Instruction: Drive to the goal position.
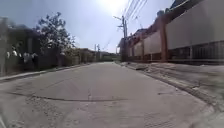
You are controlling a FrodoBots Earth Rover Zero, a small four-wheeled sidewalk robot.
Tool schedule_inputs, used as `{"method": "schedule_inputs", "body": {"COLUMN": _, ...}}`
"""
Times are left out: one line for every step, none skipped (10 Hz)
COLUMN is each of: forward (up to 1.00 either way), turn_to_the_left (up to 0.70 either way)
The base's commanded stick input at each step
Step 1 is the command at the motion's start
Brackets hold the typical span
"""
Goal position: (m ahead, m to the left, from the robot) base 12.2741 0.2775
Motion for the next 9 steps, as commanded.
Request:
{"method": "schedule_inputs", "body": {"forward": 1.00, "turn_to_the_left": 0.07}}
{"method": "schedule_inputs", "body": {"forward": 1.00, "turn_to_the_left": 0.07}}
{"method": "schedule_inputs", "body": {"forward": 1.00, "turn_to_the_left": 0.07}}
{"method": "schedule_inputs", "body": {"forward": 1.00, "turn_to_the_left": 0.07}}
{"method": "schedule_inputs", "body": {"forward": 1.00, "turn_to_the_left": 0.07}}
{"method": "schedule_inputs", "body": {"forward": 1.00, "turn_to_the_left": 0.07}}
{"method": "schedule_inputs", "body": {"forward": 1.00, "turn_to_the_left": 0.07}}
{"method": "schedule_inputs", "body": {"forward": 1.00, "turn_to_the_left": 0.07}}
{"method": "schedule_inputs", "body": {"forward": 1.00, "turn_to_the_left": 0.07}}
